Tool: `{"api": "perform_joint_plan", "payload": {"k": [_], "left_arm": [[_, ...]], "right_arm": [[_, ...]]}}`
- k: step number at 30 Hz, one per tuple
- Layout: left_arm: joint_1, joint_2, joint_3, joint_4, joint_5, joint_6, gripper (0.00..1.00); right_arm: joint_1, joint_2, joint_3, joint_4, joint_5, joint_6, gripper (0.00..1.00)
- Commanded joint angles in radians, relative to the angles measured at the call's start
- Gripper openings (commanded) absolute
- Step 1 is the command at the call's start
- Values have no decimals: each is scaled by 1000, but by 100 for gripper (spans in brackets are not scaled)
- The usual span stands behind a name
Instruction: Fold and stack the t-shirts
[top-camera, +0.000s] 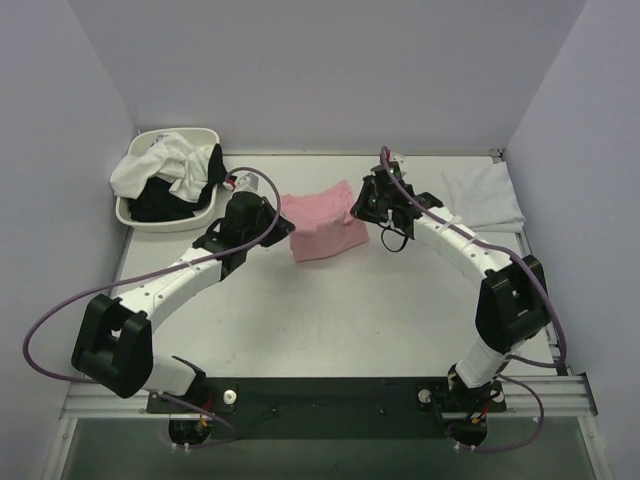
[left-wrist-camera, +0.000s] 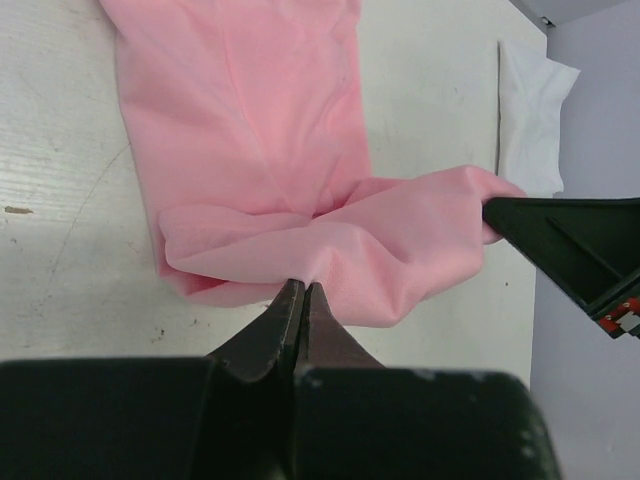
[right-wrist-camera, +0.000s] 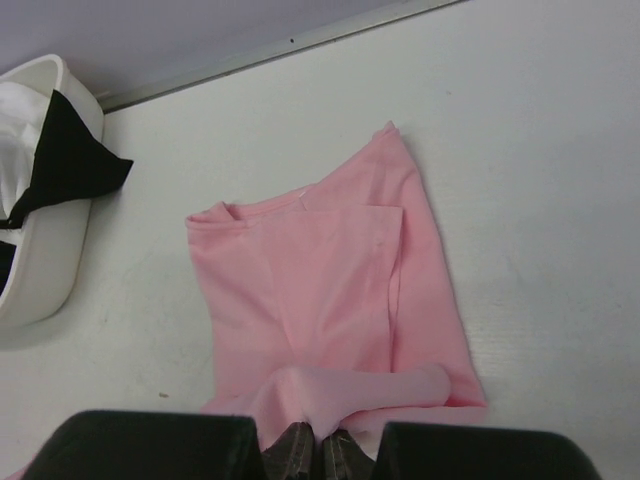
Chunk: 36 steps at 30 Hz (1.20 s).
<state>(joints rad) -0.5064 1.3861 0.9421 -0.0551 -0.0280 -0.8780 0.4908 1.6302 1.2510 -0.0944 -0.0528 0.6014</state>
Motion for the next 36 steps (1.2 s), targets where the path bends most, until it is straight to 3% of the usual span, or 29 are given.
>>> {"api": "perform_joint_plan", "payload": {"k": [1,7,15,28,36], "left_arm": [[22,39,55,72,28,14,0],[58,57,46,97,54,7,0],[22,-65,-81,112,79,-7,0],[-257,-349,-400,8,-91,-111,0],[-547,-593,-572,-147,-294,-292,0]], "right_arm": [[-14,72,128,-21,-31,-17,0],[-29,108,162,-24,-53,-15,0],[2,-96,-132,36,-30,3,0],[210,-498,-551,-60,142,38,0],[391,-754,-734,-194,300,161,0]]}}
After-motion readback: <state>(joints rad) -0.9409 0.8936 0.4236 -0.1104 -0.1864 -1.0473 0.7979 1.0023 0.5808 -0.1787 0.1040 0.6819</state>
